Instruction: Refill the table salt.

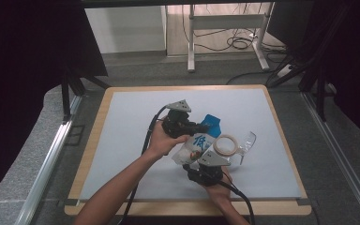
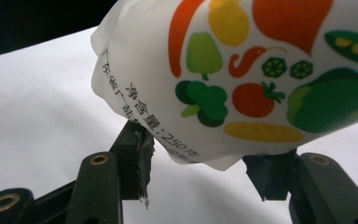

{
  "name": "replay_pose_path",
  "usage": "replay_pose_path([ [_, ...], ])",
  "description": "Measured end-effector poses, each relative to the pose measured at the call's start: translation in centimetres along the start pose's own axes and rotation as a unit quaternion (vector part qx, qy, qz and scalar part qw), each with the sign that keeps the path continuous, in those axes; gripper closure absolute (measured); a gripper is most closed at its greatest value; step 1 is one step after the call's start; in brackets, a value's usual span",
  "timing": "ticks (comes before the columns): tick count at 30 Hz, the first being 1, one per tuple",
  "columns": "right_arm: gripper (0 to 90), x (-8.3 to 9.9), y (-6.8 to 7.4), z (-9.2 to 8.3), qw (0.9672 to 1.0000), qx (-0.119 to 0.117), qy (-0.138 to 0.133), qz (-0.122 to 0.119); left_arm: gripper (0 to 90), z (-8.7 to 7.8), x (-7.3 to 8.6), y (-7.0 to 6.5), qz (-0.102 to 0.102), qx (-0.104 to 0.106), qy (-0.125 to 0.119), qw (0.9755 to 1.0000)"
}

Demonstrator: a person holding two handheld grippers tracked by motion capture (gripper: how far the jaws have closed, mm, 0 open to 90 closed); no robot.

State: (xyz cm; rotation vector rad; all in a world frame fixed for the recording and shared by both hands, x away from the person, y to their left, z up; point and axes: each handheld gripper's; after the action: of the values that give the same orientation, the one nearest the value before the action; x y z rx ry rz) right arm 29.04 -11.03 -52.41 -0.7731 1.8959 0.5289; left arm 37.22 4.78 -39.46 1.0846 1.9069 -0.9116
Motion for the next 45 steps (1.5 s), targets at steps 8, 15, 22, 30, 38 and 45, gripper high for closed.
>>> replay_pose_path([
  [8, 47.0, 0.0, 0.0, 0.0, 0.9999, 0.002, -0.007, 0.013, 90.0, 0.6, -0.6, 0.2, 0.003, -0.002, 0.019, 0.9998],
  [15, 47.4, -0.1, 0.1, 0.1, 0.9997, -0.002, -0.012, 0.023, 90.0, 0.9, -1.1, 0.5, 0.005, -0.004, 0.038, 0.9993],
  [22, 47.4, -0.1, 0.2, 0.1, 0.9994, -0.005, -0.017, 0.031, 90.0, 1.4, -1.6, 0.4, 0.013, -0.004, 0.053, 0.9985],
  [30, 47.4, -0.3, 0.3, 0.0, 0.9991, -0.005, -0.024, 0.035, 90.0, 1.9, -2.3, 0.2, 0.017, -0.008, 0.068, 0.9975],
  [38, 47.3, -0.4, 0.2, -0.1, 0.9984, -0.002, -0.034, 0.045, 90.0, 2.2, -2.9, -0.4, 0.032, -0.015, 0.076, 0.9965],
  [45, 47.0, -0.5, 0.1, -0.1, 0.9981, 0.000, -0.038, 0.048, 90.0, 2.3, -3.0, -1.1, 0.046, -0.025, 0.078, 0.9956],
])
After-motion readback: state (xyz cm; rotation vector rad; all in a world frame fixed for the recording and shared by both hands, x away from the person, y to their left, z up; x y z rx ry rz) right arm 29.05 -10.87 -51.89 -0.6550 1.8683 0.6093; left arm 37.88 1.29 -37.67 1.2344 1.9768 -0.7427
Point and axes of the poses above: each handheld gripper's, and its own axes: z roughly forward along the jaws, x roughly out of its underside, y roughly to its left, and after that the axes turned 2 degrees about z, right-handed
